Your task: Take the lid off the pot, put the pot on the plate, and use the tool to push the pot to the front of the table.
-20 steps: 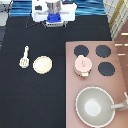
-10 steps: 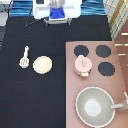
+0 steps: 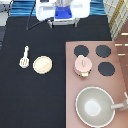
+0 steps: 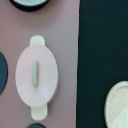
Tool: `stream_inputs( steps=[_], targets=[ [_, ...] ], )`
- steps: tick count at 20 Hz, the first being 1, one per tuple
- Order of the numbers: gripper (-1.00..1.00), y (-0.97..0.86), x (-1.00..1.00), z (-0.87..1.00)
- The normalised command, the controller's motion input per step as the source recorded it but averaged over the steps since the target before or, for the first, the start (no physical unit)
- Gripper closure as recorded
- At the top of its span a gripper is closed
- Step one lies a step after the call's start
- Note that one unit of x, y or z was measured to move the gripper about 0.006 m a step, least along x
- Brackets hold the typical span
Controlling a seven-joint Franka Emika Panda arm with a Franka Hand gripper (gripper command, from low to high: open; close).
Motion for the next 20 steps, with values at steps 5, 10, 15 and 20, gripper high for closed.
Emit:
stream_inputs(
  steps=[5,10,15,20],
  targets=[
    [-1.00,0.73,0.67,0.13],
    [-1.00,0.82,0.61,-0.29],
    [-1.00,0.66,0.58,-0.57],
    [-1.00,0.27,0.46,-0.61]
  ],
)
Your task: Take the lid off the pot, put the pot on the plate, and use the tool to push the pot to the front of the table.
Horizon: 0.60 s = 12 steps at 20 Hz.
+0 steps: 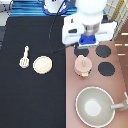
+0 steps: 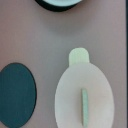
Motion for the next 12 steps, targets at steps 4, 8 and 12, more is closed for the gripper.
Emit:
stream_inputs(
  steps=[4,8,12],
  targets=[
    [-1.00,0.14,0.24,-0.62],
    [-1.00,0.10,0.14,-0.53],
    [-1.00,0.00,0.07,-0.43]
  ],
)
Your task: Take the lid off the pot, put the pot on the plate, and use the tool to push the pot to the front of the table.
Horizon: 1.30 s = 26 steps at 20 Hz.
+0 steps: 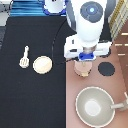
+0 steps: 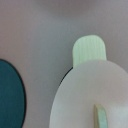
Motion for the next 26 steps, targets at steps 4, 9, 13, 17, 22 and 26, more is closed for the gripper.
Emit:
stream_inputs(
  steps=[4,9,13,17,22,26],
  targets=[
    [-1.00,0.00,0.06,-0.44],
    [-1.00,0.07,0.03,-0.42],
    [-1.00,0.15,0.00,-0.23],
    [1.00,0.09,0.00,0.03],
    [1.00,0.02,0.00,0.07],
    [1.00,0.02,0.00,0.00]
  ],
)
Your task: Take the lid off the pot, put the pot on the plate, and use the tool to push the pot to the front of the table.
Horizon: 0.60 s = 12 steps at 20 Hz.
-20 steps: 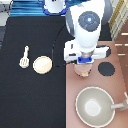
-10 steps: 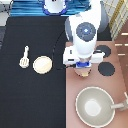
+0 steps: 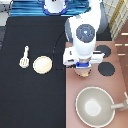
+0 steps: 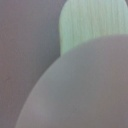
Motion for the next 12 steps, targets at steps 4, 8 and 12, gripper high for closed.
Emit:
stream_inputs(
  steps=[4,8,12],
  targets=[
    [1.00,0.01,0.00,-0.08],
    [1.00,0.04,0.00,-0.09],
    [1.00,0.07,0.00,-0.02]
  ],
)
